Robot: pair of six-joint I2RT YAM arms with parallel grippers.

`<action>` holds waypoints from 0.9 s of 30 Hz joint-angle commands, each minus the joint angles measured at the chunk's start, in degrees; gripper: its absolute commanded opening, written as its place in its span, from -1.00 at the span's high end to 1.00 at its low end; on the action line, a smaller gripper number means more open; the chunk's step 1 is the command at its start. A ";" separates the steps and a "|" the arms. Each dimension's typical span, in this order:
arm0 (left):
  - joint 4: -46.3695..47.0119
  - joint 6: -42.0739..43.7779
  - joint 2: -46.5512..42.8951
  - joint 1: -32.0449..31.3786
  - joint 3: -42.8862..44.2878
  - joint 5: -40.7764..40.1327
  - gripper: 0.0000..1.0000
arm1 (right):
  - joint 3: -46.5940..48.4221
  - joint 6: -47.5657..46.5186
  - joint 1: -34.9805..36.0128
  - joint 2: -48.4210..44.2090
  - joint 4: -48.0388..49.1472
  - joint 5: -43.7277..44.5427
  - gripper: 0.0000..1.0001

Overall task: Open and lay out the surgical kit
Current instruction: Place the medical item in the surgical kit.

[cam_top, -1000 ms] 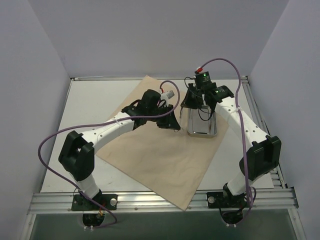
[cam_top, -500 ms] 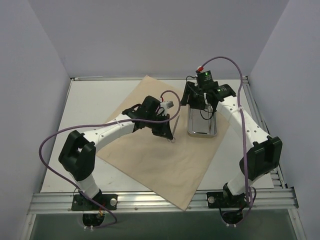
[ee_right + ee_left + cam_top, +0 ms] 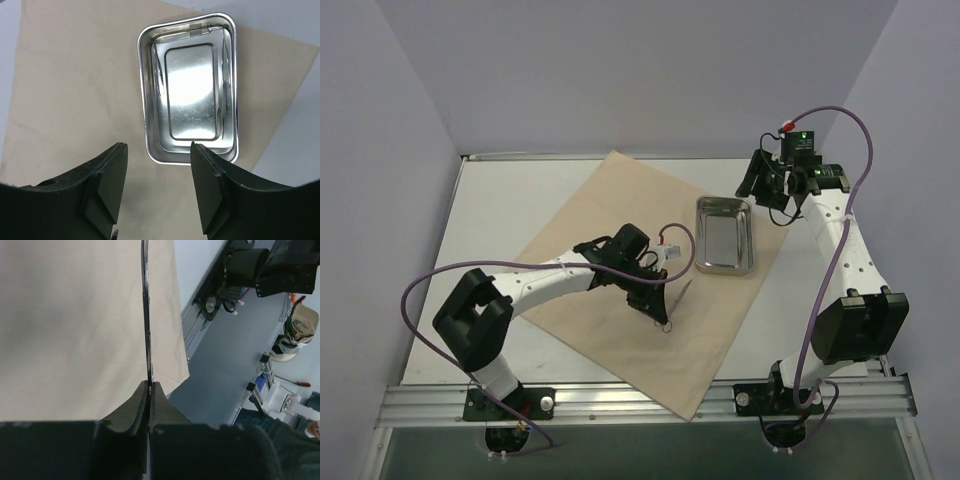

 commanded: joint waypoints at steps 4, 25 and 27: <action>9.99 -3.29 6.28 -5.15 0.01 7.98 0.95 | -0.88 -1.32 -0.98 -2.00 -0.59 -2.84 -0.06; 37.44 -18.60 8.93 -10.96 -14.14 12.91 0.95 | -5.71 -1.41 -1.86 -5.08 0.29 -2.40 -0.06; 37.53 -18.43 9.36 -11.40 -13.97 12.48 0.95 | -6.23 -1.41 -1.86 -5.43 0.38 -2.49 -0.06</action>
